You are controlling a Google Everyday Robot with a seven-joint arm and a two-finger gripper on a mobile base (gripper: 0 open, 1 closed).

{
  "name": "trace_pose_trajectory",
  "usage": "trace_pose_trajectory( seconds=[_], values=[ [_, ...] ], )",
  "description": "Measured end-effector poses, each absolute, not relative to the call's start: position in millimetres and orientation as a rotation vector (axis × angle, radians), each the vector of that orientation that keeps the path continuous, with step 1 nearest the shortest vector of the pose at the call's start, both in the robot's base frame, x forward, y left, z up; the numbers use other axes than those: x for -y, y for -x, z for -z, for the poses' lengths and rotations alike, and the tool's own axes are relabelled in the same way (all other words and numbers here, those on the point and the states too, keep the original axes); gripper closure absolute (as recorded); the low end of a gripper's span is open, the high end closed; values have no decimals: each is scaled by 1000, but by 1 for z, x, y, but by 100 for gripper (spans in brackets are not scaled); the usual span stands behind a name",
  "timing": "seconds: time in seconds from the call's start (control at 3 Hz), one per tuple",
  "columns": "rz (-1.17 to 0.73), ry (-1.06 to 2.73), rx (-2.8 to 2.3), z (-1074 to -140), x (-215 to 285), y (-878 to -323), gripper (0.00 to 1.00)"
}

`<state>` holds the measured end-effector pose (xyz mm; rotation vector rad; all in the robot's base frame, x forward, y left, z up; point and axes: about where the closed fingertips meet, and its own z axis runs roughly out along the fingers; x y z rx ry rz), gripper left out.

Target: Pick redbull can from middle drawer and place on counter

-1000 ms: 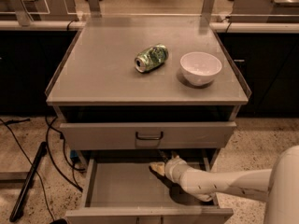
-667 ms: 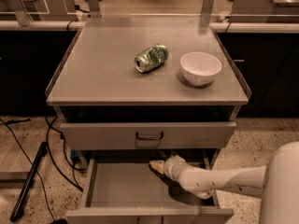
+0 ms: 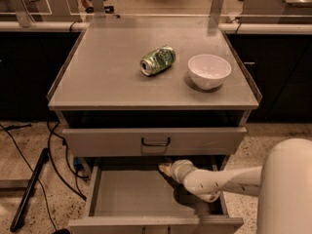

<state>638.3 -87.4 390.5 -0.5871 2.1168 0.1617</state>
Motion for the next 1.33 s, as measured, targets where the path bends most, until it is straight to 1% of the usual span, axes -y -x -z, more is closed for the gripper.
trace_pose_trajectory(
  seconds=[0.33,0.67,1.33],
  values=[
    [-93,611,-2163,-379,98,-641,41],
    [-58,619,-2209,-371,106,-640,41],
    [-48,627,-2276,-362,111,-636,91]
  ],
)
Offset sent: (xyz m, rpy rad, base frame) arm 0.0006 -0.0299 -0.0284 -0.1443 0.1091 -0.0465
